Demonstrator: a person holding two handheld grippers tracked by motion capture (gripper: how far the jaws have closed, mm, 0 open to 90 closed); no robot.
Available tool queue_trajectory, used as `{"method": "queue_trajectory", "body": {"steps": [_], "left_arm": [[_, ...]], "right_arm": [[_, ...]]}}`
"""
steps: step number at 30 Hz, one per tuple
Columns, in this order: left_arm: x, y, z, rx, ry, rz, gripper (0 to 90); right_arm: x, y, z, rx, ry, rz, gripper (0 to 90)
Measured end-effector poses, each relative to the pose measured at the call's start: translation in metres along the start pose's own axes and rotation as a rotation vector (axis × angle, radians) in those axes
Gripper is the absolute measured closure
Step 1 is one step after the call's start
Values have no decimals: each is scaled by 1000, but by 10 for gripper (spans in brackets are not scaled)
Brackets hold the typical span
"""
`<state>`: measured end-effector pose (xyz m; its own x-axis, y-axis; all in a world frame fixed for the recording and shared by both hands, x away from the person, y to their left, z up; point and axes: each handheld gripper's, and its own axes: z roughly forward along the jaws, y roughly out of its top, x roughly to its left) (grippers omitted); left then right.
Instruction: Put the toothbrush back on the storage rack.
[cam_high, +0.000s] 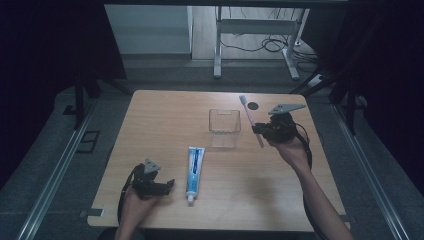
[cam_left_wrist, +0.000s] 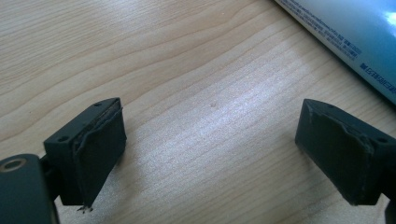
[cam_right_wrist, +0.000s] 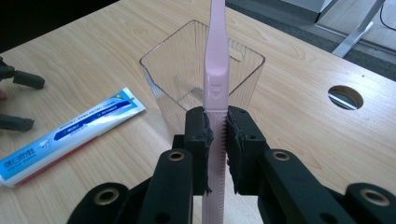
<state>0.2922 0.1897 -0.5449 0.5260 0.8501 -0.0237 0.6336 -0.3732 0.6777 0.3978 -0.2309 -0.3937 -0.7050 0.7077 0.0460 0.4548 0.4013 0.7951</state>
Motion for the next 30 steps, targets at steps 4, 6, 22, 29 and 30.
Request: {"method": "queue_trajectory", "body": {"steps": [4,6,22,29,30], "left_arm": [[0,0,0,-1,-1,-1,86],[0,0,0,-1,0,-2,86],[0,0,0,2,0,2,87],[0,0,0,0,0,1,87],[0,0,0,3,1,2,87]], "right_arm": [[0,3,5,-12,-2,4,784],[0,5,8,-18,0,9,784],[0,20,26,-57,0,27,784],[-2,26,33,-69,-1,40,784],[-2,27,34,-73,-1,43,784]]}}
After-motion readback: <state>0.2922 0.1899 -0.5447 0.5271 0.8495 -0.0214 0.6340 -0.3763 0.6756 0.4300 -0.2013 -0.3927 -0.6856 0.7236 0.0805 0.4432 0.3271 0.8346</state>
